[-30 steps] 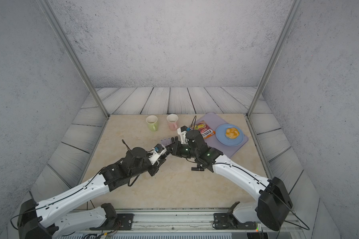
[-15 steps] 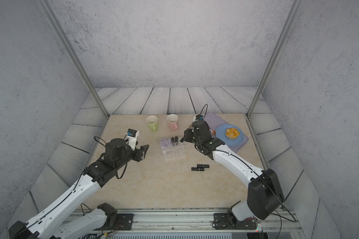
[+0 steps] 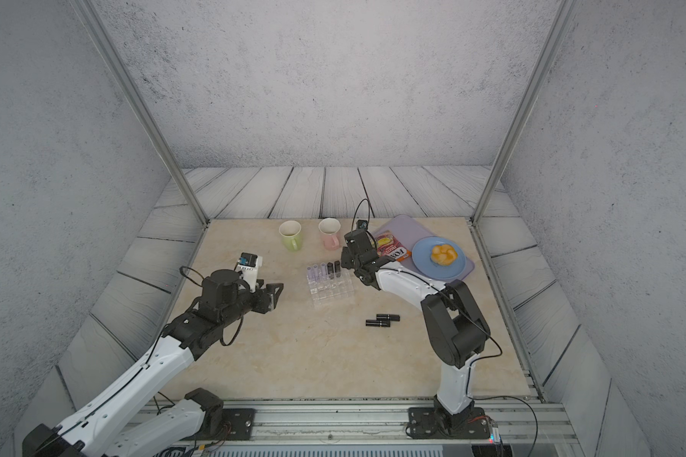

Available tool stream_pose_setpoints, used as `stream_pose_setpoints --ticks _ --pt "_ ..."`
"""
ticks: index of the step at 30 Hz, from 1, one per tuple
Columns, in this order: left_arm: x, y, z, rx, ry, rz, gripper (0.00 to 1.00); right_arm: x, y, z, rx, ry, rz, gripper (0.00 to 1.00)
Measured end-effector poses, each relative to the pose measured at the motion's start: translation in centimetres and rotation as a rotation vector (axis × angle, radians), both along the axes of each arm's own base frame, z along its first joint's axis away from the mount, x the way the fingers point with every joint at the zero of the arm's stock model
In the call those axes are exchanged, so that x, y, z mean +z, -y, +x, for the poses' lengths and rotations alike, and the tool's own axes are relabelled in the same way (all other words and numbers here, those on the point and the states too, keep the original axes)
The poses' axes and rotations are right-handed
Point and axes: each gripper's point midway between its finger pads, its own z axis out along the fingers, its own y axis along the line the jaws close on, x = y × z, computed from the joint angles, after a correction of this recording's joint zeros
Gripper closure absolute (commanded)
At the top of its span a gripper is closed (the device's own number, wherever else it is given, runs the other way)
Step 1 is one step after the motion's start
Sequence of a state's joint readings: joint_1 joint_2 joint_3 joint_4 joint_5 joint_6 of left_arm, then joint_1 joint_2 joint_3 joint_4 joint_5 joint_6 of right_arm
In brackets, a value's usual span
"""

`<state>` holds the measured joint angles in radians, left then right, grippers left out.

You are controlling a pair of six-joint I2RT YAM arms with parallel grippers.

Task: Arrange the lipsticks in the organizer
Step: Place the lipstick in the storage box.

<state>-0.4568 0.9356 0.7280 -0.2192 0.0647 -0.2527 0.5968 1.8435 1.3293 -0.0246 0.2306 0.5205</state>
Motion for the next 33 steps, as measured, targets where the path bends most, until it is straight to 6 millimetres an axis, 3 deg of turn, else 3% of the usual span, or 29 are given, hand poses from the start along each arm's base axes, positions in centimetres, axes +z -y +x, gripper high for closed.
stream_pose_setpoints --ticks 4,12,20,26,29,33 --pt "0.1 0.0 0.1 -0.001 0.002 -0.007 0.31 0.6 -0.7 0.6 0.004 0.024 0.016 1.0" --pt "0.4 0.1 0.2 -0.008 0.011 -0.018 0.31 -2.0 -1.2 0.9 0.007 -0.008 -0.008 1.0" --pt "0.5 0.2 0.2 -0.012 0.012 -0.023 0.31 -2.4 -1.2 0.9 0.007 -0.013 -0.016 0.99" --pt "0.5 0.2 0.2 -0.014 0.011 -0.024 0.31 -2.5 -1.7 0.6 0.024 -0.01 -0.065 0.62" --pt "0.5 0.2 0.2 -0.013 0.011 -0.024 0.31 -2.3 -2.0 0.4 0.036 -0.01 -0.078 0.54" --pt "0.6 0.2 0.1 -0.011 0.013 -0.028 0.31 -1.9 -1.9 -0.1 0.043 -0.021 -0.087 0.51"
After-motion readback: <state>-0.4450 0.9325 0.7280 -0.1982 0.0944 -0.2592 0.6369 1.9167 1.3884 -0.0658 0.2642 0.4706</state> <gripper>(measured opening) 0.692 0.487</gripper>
